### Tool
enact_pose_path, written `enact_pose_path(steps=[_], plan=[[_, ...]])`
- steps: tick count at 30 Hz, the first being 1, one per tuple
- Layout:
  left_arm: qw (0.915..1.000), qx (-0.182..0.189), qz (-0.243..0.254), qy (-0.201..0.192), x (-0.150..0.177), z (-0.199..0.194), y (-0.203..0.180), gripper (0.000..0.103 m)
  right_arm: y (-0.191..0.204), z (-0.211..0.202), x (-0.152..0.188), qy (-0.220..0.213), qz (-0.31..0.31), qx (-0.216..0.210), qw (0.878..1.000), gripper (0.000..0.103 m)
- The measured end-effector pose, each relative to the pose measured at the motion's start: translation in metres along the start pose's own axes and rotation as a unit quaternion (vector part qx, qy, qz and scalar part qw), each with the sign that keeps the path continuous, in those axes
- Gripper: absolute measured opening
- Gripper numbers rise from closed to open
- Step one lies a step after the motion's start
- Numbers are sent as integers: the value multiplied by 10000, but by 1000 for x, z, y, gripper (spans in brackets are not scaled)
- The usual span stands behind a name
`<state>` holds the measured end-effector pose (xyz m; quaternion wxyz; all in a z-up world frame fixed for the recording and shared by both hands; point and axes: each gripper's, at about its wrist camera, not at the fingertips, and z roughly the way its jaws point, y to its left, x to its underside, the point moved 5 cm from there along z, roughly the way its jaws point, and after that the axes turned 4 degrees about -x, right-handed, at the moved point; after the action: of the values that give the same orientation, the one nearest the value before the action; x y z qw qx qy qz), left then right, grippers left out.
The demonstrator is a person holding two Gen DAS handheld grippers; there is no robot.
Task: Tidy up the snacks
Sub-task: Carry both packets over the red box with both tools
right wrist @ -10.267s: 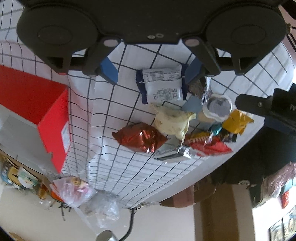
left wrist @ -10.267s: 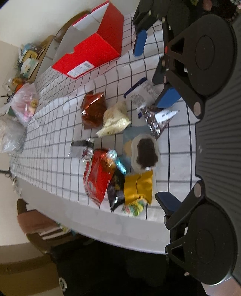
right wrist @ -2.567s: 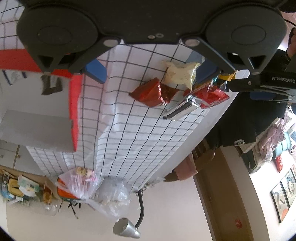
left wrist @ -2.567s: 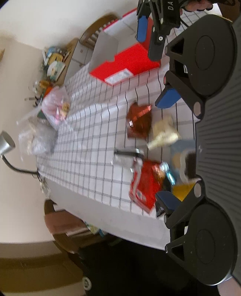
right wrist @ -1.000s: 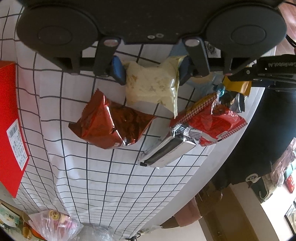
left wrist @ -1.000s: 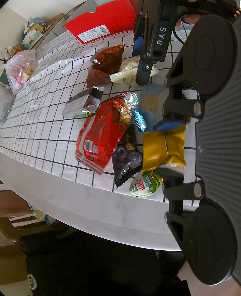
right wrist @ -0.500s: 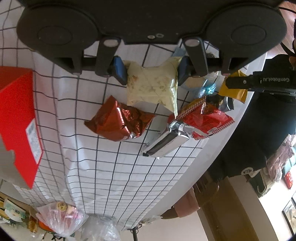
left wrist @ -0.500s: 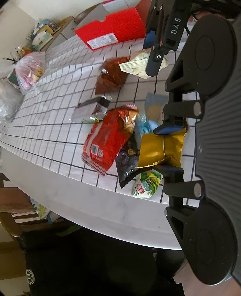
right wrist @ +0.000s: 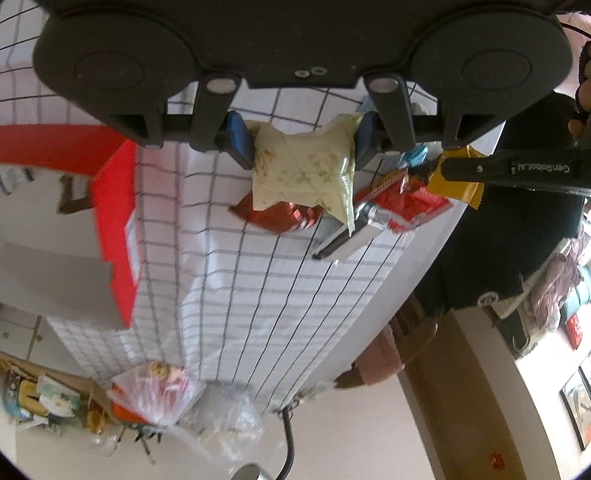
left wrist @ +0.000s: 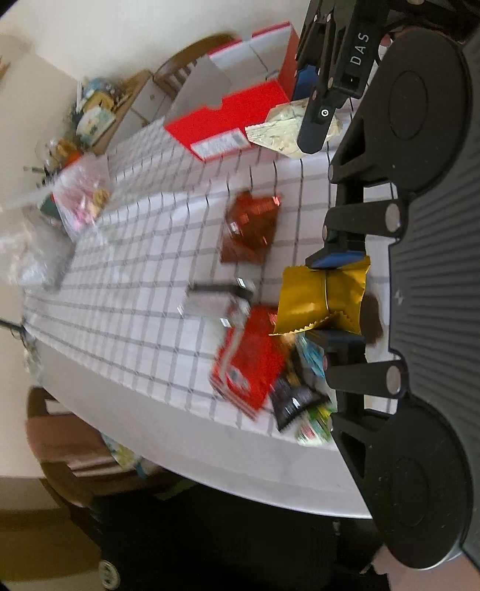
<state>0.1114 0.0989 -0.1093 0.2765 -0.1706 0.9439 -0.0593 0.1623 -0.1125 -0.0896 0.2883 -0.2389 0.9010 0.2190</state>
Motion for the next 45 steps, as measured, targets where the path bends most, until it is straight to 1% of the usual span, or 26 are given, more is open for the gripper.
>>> enact_pose_path(steps=[5, 12, 19, 27, 35, 39, 45], plan=[[9994, 153, 274, -153, -12, -8, -42, 33, -25, -26, -10, -236, 28, 119, 9996, 55], [9960, 376, 736, -345, -29, -9, -115, 33, -70, -57, -17, -486, 100, 336, 9982, 55], [9914, 528, 1131, -401, -35, 1, -188, 33, -123, -84, -22, -630, 170, 602, 9961, 55], [9864, 535, 1486, -449, -45, 21, -263, 33, -183, -100, -25, -720, 202, 886, 9933, 55], [9842, 447, 1685, -308, -49, 48, -317, 33, -244, -102, -27, -621, 254, 1118, 9915, 55], [9833, 414, 1763, -197, -52, 63, -340, 33, -271, -97, -26, -475, 258, 1237, 9908, 55], [9838, 331, 1756, 140, -58, 95, -362, 33, -300, -77, -23, -144, 206, 1298, 9912, 55]])
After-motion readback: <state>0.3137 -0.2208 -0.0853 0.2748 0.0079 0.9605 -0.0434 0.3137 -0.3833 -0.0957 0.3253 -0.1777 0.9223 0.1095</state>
